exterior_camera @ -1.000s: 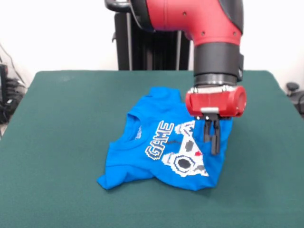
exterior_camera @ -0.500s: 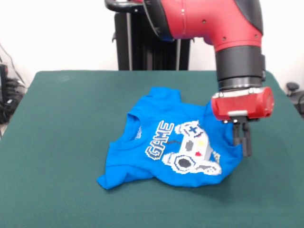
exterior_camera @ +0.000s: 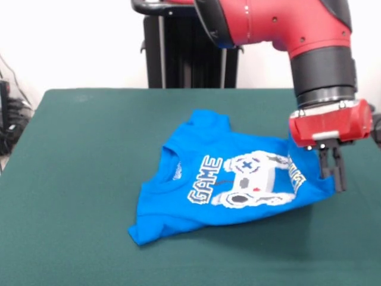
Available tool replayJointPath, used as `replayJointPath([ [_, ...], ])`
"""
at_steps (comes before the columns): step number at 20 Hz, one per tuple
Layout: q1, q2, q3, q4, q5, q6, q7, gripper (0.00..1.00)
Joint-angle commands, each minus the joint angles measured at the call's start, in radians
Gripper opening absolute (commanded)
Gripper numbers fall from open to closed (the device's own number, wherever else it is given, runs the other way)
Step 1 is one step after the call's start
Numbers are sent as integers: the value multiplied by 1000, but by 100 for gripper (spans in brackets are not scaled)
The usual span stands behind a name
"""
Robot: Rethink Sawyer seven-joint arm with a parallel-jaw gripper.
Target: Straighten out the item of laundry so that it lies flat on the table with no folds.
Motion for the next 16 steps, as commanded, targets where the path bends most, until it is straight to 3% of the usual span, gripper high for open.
replayJointPath([
  [1, 7, 41, 120, -13, 25, 0, 196, 0],
  [10, 35, 59, 76, -41, 39, -27, 166, 0],
  [11, 39, 58, 70, -42, 44, -25, 163, 100],
  [16, 5, 55, 109, -31, 29, -12, 188, 100],
])
